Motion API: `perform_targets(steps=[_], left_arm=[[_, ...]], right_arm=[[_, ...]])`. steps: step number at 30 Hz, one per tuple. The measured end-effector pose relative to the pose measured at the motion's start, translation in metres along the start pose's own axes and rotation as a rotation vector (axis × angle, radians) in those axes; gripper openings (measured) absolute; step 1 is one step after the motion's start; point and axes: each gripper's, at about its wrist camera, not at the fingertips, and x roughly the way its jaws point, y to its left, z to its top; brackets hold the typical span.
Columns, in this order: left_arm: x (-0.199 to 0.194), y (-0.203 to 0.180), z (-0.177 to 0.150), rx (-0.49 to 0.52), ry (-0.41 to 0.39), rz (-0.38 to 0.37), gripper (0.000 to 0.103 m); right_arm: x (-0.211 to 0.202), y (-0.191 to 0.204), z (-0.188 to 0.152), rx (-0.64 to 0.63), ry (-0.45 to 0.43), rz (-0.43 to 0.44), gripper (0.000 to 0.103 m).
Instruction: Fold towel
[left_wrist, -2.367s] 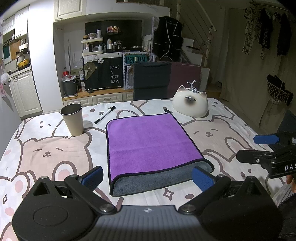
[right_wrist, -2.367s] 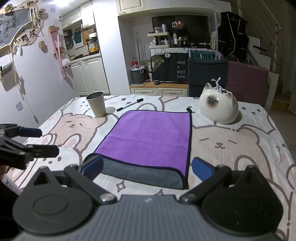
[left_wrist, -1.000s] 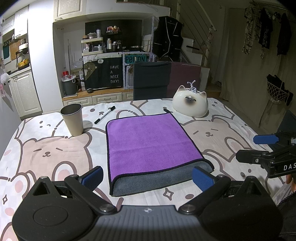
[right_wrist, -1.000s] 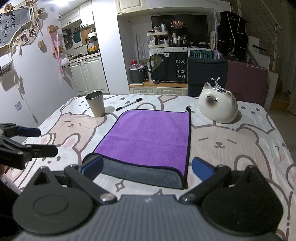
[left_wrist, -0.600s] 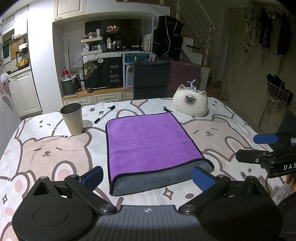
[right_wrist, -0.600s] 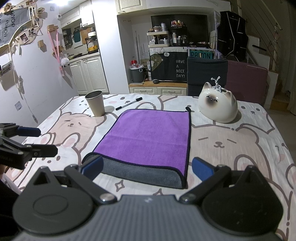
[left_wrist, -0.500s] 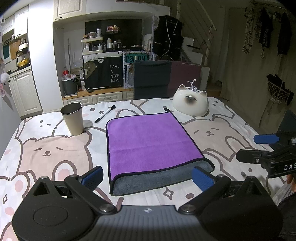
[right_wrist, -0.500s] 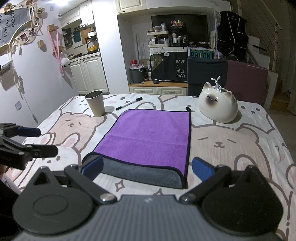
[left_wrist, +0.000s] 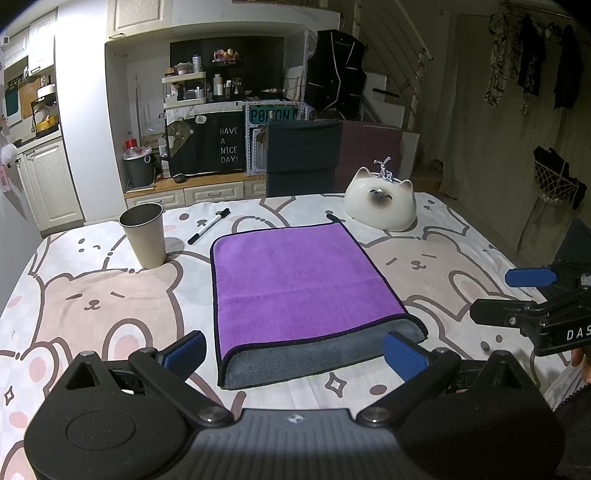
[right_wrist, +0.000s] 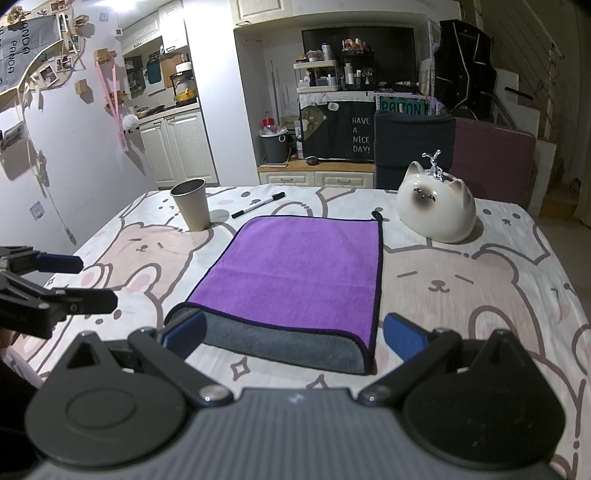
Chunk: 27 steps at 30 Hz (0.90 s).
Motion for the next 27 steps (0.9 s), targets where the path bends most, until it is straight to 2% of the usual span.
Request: perform_targets(steps=[16,27], left_arm=[[0.011,0.004,0.006,-0.021,0.041,0.032,0.103],[0.036,0.013,0.009,-0.048,0.12,0.074,0.103]], right_arm=[[0.006,0.001,0.006,-0.001,0.053,0.004,0.103],[0.021,-0.003,0.017,-0.033,0.092,0.001,0.103]])
